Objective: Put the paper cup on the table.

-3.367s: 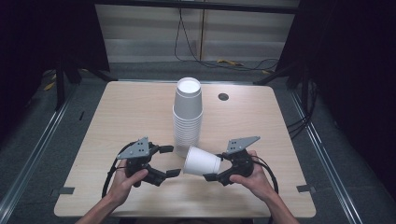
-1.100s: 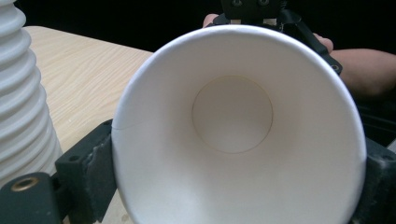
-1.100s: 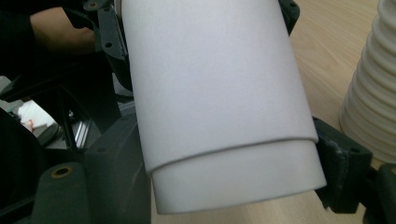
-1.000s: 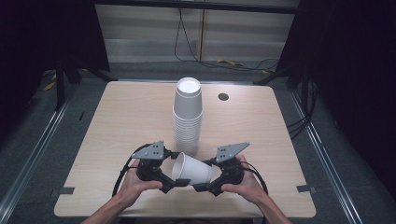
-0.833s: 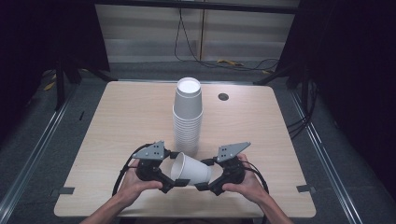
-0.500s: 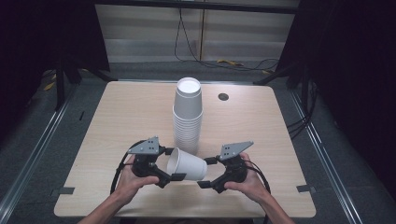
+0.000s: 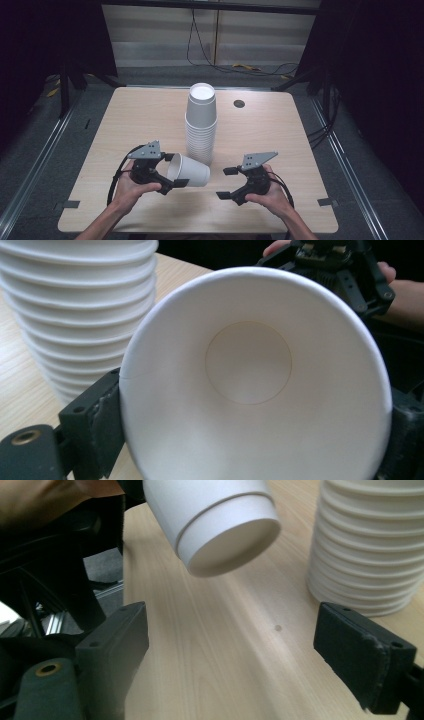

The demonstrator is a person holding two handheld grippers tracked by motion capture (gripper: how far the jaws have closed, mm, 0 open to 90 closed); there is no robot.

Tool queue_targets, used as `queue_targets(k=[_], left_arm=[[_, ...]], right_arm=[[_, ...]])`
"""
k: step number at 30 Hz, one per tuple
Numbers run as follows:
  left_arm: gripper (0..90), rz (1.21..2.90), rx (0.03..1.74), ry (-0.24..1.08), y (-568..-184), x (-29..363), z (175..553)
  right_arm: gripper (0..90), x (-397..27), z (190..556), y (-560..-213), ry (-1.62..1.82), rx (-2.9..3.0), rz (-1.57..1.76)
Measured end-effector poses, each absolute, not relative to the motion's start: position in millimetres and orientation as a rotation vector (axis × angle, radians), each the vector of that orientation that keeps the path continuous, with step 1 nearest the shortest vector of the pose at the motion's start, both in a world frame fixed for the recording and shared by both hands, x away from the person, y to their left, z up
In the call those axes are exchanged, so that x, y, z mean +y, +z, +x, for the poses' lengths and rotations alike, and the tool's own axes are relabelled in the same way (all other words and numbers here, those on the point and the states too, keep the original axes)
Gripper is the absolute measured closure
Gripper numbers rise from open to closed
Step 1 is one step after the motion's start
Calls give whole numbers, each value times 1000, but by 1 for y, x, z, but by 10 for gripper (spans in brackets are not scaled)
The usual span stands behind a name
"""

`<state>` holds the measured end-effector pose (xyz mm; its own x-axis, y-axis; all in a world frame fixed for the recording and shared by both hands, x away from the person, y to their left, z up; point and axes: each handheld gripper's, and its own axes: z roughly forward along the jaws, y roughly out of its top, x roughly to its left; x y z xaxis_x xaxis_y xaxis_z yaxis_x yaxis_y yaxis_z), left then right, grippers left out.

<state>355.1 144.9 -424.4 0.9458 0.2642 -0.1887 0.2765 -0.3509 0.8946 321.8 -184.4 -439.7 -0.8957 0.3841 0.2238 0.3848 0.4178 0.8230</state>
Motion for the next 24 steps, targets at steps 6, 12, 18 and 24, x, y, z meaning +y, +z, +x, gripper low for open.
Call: queue_targets(k=[6, 12, 18, 24], left_arm=[[87, 1994, 409, 21, -428, 147, 354], [87, 2041, 436, 43, -428, 155, 349], [86, 2069, 444, 66, -425, 158, 352], [86, 2108, 474, 79, -425, 166, 355]], right_arm=[[151, -193, 327, -441, -1537, -2652, -890], [147, -197, 326, -437, -1546, -2663, -993], [148, -201, 323, -434, -1555, -2665, -1041], [147, -213, 320, -436, -1586, -2673, -1110]])
